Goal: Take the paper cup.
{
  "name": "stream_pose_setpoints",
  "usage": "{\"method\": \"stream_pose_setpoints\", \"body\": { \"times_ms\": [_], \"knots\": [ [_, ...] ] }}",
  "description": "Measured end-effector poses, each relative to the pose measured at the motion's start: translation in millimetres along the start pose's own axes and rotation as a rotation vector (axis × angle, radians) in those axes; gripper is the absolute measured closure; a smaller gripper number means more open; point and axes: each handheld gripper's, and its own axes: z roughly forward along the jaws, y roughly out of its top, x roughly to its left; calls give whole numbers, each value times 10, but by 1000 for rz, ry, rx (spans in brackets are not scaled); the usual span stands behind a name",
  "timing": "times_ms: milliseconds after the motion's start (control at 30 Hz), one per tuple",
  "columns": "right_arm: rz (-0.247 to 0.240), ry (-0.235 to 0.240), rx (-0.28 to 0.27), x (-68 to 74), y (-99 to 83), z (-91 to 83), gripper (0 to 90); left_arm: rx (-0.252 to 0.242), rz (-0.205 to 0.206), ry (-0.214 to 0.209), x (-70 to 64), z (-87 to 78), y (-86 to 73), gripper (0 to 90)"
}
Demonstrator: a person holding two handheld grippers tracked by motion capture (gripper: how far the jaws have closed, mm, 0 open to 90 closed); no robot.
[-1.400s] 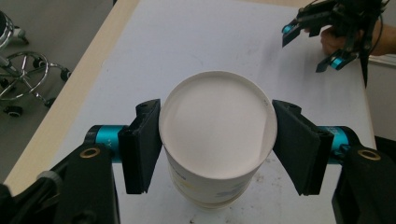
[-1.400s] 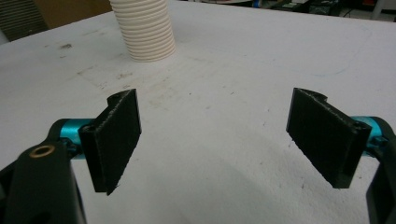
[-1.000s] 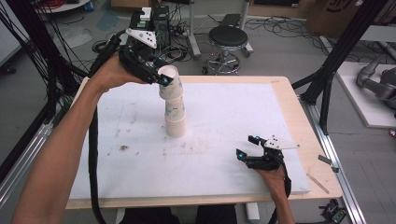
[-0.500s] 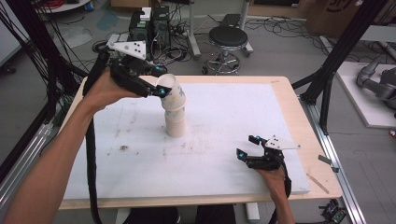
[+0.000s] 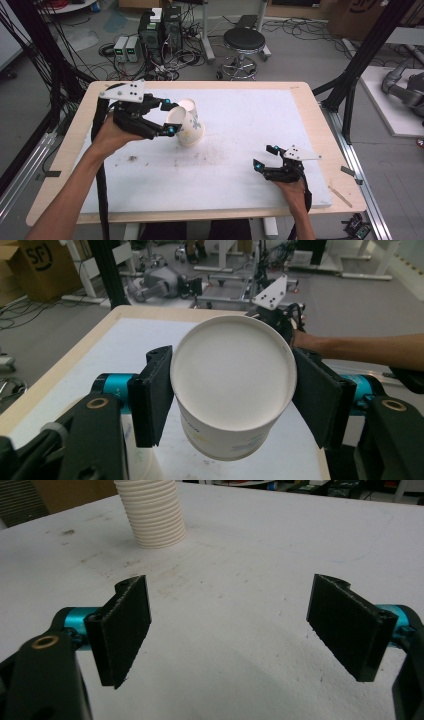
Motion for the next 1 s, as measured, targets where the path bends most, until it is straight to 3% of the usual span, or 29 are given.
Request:
{"method": "stream_pose_setpoints", "body": {
  "times_ms": [300, 533, 1000],
  "knots": [
    [1, 4, -2, -3, -2, -3, 180, -66, -26, 11, -202, 43, -470, 363],
    [-2, 5, -6, 6, -5, -10, 180, -94, -65, 10, -311, 52, -733, 363],
    [-3, 3, -3, 4, -4, -5, 180, -96, -90, -2, -289, 114, -893, 362]
  ]
}}
